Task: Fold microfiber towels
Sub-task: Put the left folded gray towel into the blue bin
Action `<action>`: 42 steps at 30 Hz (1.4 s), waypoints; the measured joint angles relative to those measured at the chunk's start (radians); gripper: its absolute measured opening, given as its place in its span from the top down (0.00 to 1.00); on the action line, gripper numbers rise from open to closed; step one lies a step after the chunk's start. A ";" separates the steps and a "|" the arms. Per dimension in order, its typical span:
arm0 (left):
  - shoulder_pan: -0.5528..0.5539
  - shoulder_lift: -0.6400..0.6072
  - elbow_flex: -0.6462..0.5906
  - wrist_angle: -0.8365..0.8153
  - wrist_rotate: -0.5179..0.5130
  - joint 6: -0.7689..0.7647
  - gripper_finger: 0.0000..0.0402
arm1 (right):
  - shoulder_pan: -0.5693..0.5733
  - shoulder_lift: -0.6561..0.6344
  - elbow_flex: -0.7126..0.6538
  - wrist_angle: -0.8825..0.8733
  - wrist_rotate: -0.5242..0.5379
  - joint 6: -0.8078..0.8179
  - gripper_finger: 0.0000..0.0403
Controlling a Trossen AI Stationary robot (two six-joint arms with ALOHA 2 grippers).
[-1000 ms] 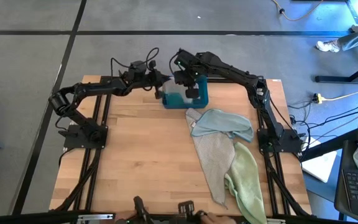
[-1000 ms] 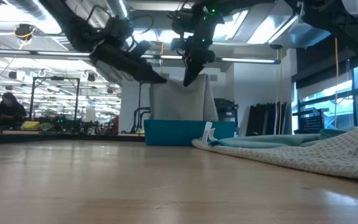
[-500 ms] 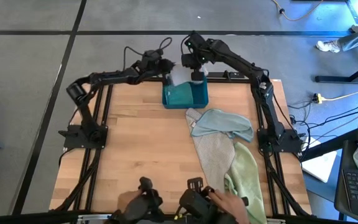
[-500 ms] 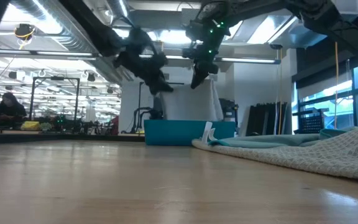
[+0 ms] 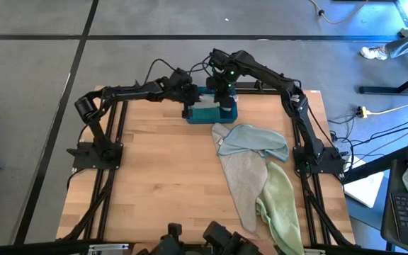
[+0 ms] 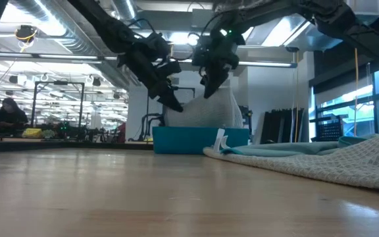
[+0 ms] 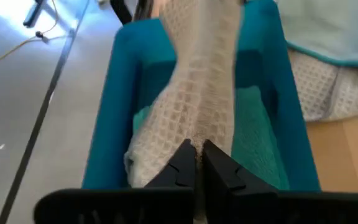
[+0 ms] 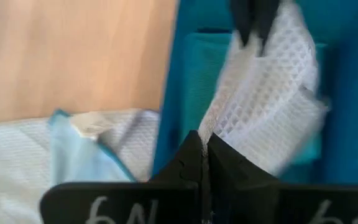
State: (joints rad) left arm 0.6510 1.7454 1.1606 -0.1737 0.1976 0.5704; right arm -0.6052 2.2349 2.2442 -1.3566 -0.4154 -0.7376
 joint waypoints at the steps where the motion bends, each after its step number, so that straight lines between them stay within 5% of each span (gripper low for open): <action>1: -0.008 0.000 0.000 -0.009 -0.010 0.001 1.00 | 0.000 0.001 -0.015 0.007 -0.012 -0.001 0.98; 9: -0.026 0.002 -0.001 0.001 -0.128 0.066 1.00 | 0.001 0.003 -0.144 0.089 0.025 -0.051 0.98; 24: 0.012 0.002 0.000 -0.084 0.040 0.041 1.00 | -0.057 0.002 -0.210 0.160 -0.095 -0.083 0.96; 42: 0.052 0.167 -0.001 0.066 0.019 0.080 1.00 | -0.085 0.029 -0.306 0.315 -0.062 -0.073 0.95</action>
State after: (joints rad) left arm 0.7029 1.9121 1.1599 -0.1077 0.2165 0.6508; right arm -0.6901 2.2642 1.9386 -1.0415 -0.4772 -0.8109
